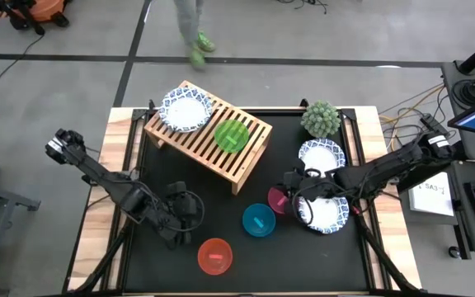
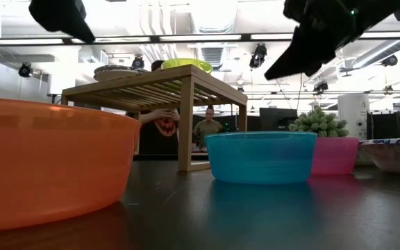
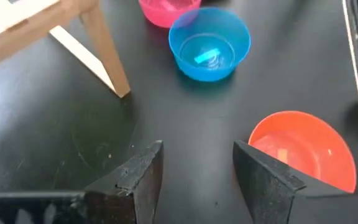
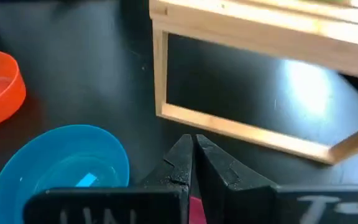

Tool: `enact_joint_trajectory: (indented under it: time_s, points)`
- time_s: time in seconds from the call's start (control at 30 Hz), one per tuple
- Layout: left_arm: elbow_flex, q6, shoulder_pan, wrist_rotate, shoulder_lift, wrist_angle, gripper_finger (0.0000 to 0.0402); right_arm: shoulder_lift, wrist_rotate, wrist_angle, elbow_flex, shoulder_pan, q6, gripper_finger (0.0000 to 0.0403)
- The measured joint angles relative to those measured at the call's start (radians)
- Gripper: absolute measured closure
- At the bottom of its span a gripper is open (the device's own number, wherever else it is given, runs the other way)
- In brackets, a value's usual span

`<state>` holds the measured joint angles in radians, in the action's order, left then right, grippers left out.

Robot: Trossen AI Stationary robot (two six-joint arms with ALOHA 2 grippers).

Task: Place and stack bowls onto a shelf
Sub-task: Stack the pink bowl into the green bowl

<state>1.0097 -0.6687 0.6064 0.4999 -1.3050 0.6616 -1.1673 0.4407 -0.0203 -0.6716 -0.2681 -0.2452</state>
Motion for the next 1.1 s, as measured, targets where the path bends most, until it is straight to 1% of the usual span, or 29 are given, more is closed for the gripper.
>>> enact_joint_trajectory:
  time_s: [0.07, 0.1, 0.17, 0.23, 0.43, 0.57, 0.67, 0.77, 1.1]
  points:
    - [-0.007, -0.004, 0.000, 0.007, -0.010, 0.002, 0.0225, -0.013, -0.011, -0.020, -0.004, 0.003, -0.053, 0.0390]
    - [-0.007, -0.003, 0.000, 0.012, -0.014, -0.001, 0.0225, -0.015, -0.036, -0.043, -0.011, 0.010, -0.080, 0.0385]
    - [-0.007, -0.002, 0.000, 0.015, -0.023, -0.003, 0.0225, -0.015, -0.096, -0.083, -0.026, 0.027, -0.130, 0.0368]
    - [-0.007, 0.003, 0.000, 0.016, -0.028, -0.008, 0.0225, -0.015, -0.127, -0.124, -0.040, 0.041, -0.157, 0.0343]
    - [-0.007, 0.030, 0.000, 0.031, -0.033, -0.008, 0.0225, -0.020, -0.134, -0.317, -0.068, 0.068, -0.147, 0.0261]
    - [-0.007, 0.047, 0.000, 0.043, -0.033, -0.008, 0.0226, -0.040, -0.135, -0.435, -0.071, 0.083, -0.140, 0.0228]
    - [-0.007, 0.061, 0.000, 0.071, -0.033, -0.014, 0.0226, -0.061, -0.137, -0.477, -0.073, 0.097, -0.155, 0.0221]
    - [-0.007, 0.065, 0.000, 0.117, -0.033, -0.012, 0.0226, -0.096, -0.137, -0.475, -0.072, 0.109, -0.155, 0.0223]
    - [-0.011, 0.066, 0.000, 0.122, -0.033, -0.012, 0.0226, -0.206, -0.136, -0.468, -0.072, 0.146, -0.150, 0.0238]
